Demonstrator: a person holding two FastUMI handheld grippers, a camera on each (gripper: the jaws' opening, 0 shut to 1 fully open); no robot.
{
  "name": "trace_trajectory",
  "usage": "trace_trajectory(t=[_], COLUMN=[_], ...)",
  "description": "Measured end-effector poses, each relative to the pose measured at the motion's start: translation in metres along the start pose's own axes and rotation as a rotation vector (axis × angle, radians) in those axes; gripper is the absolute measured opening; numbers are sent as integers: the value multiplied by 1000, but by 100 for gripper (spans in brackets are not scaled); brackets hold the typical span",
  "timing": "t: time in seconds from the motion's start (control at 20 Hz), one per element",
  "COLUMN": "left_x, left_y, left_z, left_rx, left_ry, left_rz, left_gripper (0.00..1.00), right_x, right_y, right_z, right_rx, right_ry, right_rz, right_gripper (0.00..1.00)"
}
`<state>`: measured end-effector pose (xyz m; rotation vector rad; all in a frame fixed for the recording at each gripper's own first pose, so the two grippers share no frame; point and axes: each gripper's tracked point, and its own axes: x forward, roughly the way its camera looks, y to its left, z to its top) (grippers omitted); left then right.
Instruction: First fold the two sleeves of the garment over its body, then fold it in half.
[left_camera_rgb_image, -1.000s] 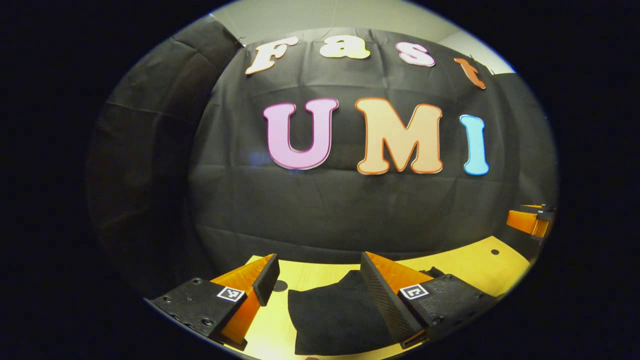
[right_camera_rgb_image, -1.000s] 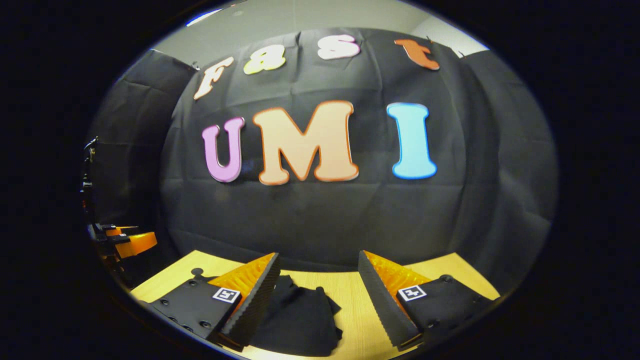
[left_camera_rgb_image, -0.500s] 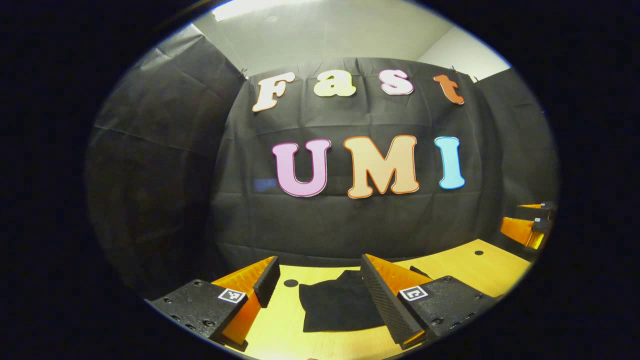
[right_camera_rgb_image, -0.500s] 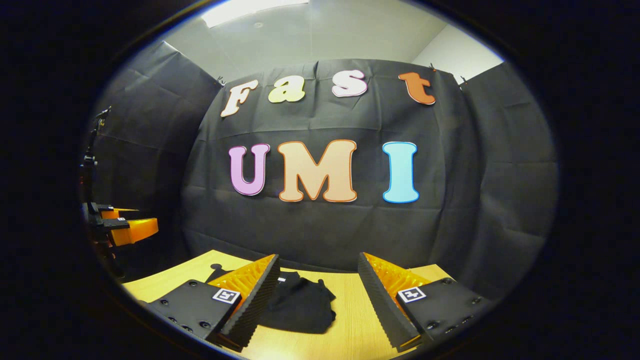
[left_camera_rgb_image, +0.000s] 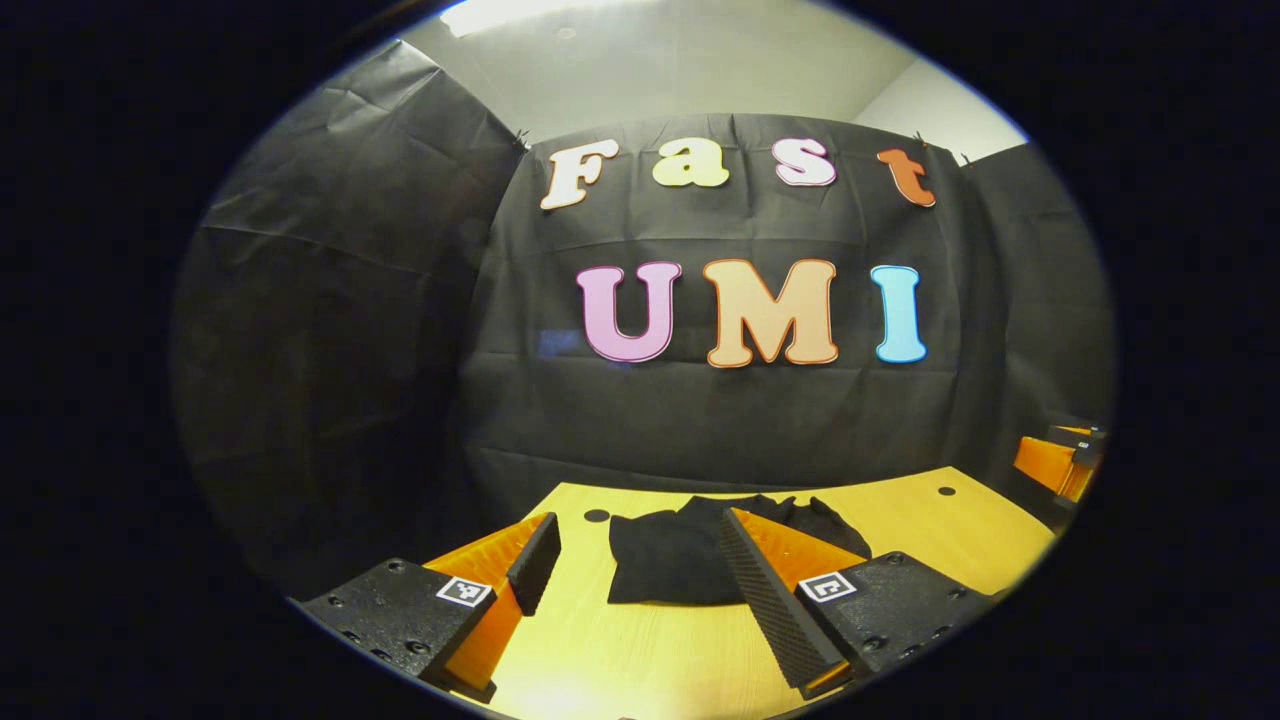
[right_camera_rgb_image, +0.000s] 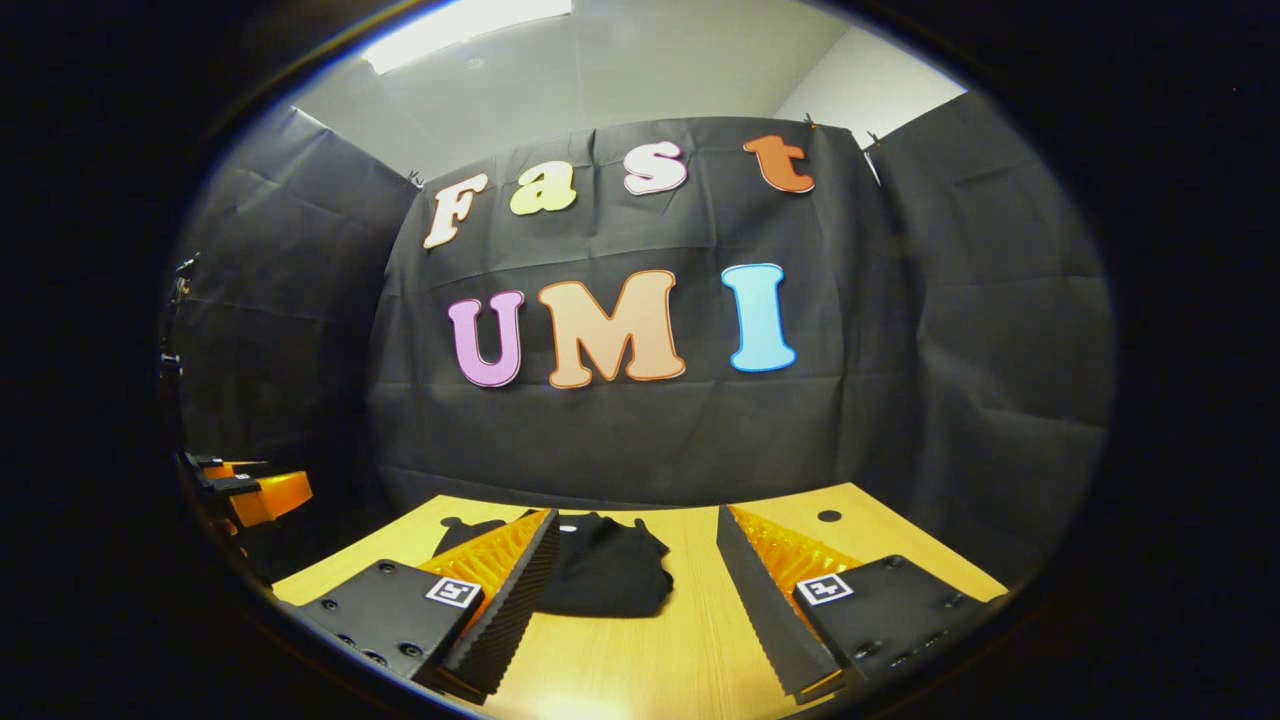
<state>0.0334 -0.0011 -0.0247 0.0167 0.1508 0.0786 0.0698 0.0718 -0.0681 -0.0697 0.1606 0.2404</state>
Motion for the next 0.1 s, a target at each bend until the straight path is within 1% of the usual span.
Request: trace_trajectory(t=[0.1], left_x=[-9], left_y=[2], left_z=[-5], left_rx=[7], left_ry=[5], left_rz=[13], left_gripper=[99], right_x=[-12], right_y=[-5], right_z=[-5], right_rx=[26], right_ry=[-3], right_rz=[-17], right_gripper=[98])
